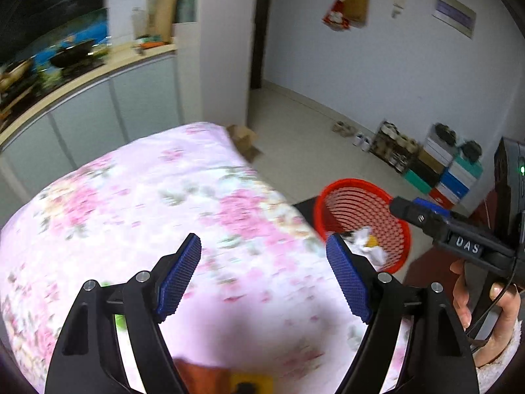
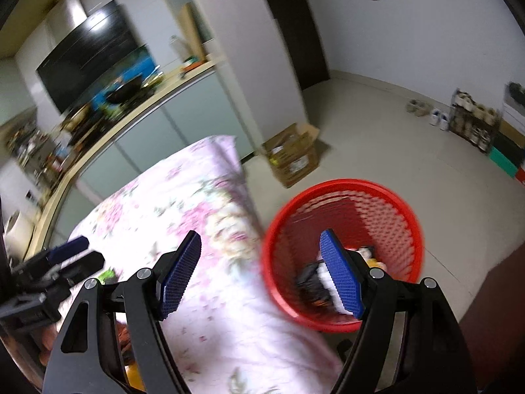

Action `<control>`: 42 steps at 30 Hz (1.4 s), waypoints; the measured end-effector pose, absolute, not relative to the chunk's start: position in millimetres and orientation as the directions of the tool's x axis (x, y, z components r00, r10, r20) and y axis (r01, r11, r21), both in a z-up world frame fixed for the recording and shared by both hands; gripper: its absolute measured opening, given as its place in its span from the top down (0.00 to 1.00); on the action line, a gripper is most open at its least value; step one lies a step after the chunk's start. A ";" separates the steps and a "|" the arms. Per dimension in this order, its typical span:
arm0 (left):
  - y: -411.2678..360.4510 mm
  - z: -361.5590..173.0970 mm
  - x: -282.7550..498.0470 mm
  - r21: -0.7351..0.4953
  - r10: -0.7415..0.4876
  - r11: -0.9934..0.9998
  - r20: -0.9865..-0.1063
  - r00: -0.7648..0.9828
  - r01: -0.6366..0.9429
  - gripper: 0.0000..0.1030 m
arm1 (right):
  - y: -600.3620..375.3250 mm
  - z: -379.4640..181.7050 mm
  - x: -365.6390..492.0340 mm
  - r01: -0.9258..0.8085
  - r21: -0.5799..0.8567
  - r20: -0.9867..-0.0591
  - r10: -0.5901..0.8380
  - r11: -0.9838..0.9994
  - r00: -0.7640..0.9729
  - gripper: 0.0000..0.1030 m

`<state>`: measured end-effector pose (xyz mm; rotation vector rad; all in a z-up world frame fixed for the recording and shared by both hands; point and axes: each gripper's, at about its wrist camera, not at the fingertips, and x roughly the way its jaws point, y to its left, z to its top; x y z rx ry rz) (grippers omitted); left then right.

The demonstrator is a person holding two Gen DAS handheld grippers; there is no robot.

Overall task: Collect trash
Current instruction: 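Move both grippers back over the bed toward the green wrapper, then grasp the green snack wrapper with the left gripper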

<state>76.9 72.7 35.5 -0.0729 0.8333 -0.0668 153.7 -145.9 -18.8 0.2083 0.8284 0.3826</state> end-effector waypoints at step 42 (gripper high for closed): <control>233.2 -73.6 57.1 -0.088 0.039 0.973 -0.850 0.525 -0.213 0.22 | -24.7 -41.2 128.0 -0.442 0.277 -0.754 0.478 0.853 0.450 0.30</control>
